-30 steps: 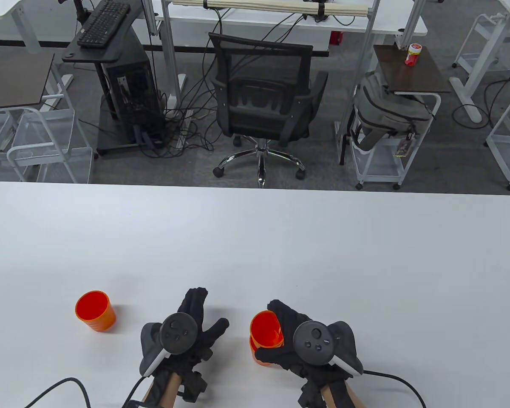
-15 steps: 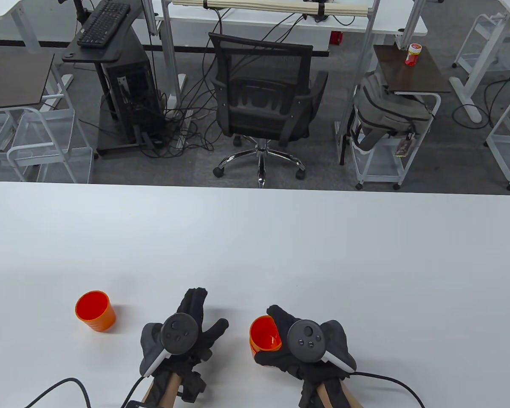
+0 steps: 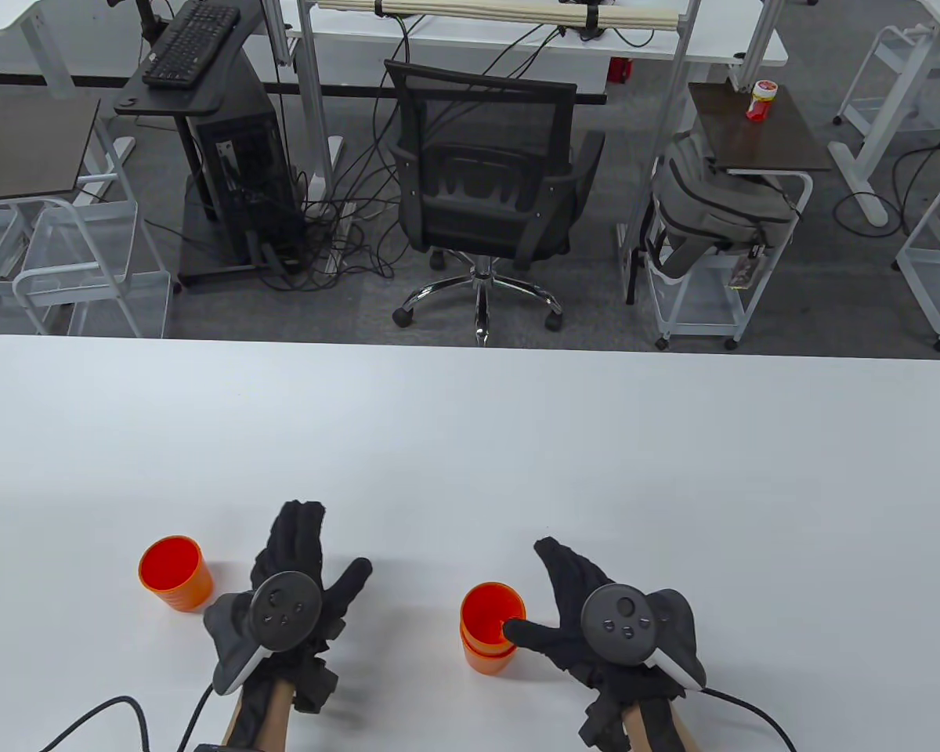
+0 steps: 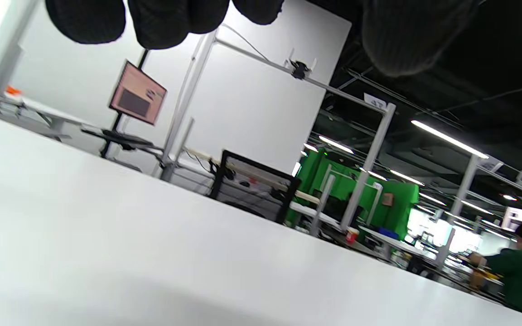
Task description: Nest cup into cup
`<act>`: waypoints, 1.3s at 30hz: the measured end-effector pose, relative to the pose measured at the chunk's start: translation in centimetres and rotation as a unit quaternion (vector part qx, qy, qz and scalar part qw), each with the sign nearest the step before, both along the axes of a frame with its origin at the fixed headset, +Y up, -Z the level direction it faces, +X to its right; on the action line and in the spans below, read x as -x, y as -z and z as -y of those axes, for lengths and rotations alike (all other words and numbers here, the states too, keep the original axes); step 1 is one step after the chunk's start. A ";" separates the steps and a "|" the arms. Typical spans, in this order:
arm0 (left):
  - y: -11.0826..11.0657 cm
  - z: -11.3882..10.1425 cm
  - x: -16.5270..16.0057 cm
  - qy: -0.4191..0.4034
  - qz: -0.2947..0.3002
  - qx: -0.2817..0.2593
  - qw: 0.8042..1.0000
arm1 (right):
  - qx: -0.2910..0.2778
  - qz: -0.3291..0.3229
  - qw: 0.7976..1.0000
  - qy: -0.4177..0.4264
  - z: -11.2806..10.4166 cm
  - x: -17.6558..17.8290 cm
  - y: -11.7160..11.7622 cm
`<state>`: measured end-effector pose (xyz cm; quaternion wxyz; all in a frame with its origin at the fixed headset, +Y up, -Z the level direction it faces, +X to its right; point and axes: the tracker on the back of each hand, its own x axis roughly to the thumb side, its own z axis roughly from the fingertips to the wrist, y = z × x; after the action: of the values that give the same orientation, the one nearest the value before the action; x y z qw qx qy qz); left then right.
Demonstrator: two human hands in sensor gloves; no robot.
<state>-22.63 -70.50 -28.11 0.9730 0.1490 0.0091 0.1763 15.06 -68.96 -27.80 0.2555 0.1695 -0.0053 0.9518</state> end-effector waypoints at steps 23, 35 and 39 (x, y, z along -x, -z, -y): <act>0.3 5.4 13.7 -0.117 -0.248 0.090 0.957 | 0.034 0.139 0.989 -0.024 3.8 -7.0 2.2; 0.5 6.8 13.9 -0.134 -0.266 0.115 0.948 | 0.042 0.146 0.988 -0.023 3.7 -7.2 2.2; 0.7 6.2 13.2 -0.111 -0.256 0.106 0.954 | 0.043 0.147 0.988 -0.024 3.7 -7.3 2.2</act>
<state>-35.88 -76.73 -28.82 0.9226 0.0830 0.2928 0.2369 22.32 -72.65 -30.00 0.2356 0.0162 0.0023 0.9717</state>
